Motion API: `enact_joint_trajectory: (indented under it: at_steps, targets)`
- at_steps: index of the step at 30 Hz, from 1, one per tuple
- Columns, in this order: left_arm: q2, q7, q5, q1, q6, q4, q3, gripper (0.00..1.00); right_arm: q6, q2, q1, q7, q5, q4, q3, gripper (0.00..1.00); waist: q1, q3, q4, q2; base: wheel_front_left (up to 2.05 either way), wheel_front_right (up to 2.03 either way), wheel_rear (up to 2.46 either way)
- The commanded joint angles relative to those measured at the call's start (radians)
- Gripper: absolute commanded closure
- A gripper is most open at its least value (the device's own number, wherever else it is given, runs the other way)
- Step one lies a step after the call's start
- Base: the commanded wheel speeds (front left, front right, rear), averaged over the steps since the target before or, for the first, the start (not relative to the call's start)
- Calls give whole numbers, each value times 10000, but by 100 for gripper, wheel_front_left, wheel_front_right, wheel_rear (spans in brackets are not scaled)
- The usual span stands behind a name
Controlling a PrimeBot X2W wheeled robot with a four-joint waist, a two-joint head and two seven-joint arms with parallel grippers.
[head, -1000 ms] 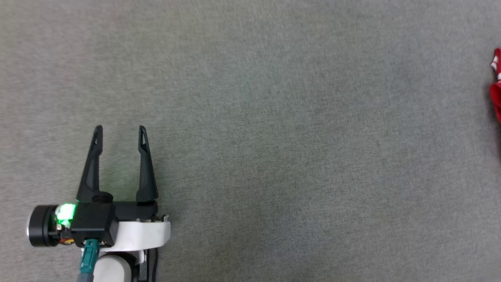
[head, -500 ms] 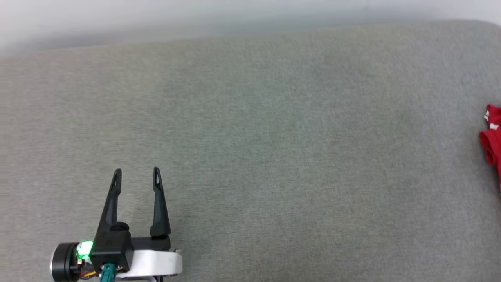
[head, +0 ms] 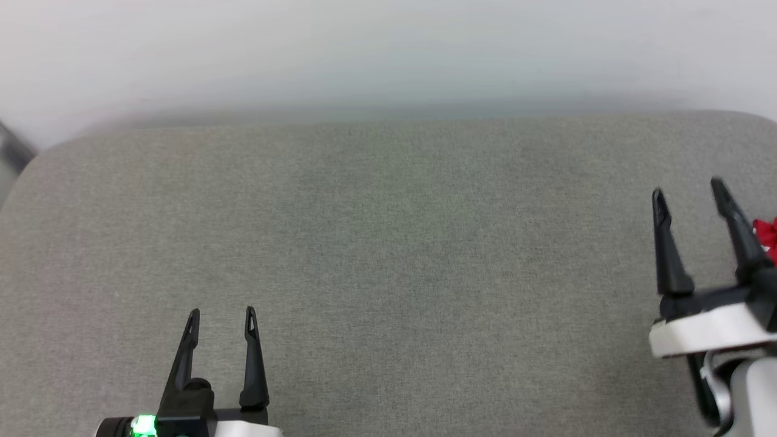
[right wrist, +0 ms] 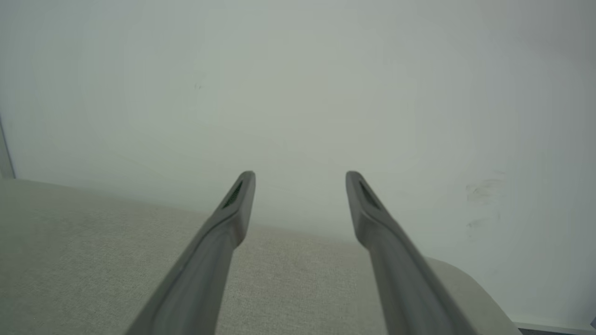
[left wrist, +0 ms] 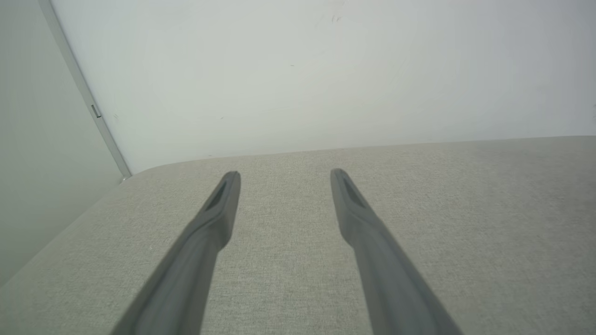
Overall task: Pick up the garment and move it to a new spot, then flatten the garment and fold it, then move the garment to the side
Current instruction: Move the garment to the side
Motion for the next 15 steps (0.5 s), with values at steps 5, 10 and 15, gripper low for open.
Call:
enact_joint_trajectory:
  at_steps: [5,10,15]
  targets:
    - [-21,-21,90,249,-100,162,-6,0,-12,638,1223,-25,278,-113,51,0,1,-421,210,0,0,0,0]
    - [-28,-21,111,441,-146,334,-51,0,-12,1042,2185,-27,296,-368,-75,0,1,-764,325,0,0,0,0]
    - [5,-21,179,566,-238,517,-164,0,-12,1208,2914,-27,364,-679,-193,0,1,-964,438,0,0,0,0]
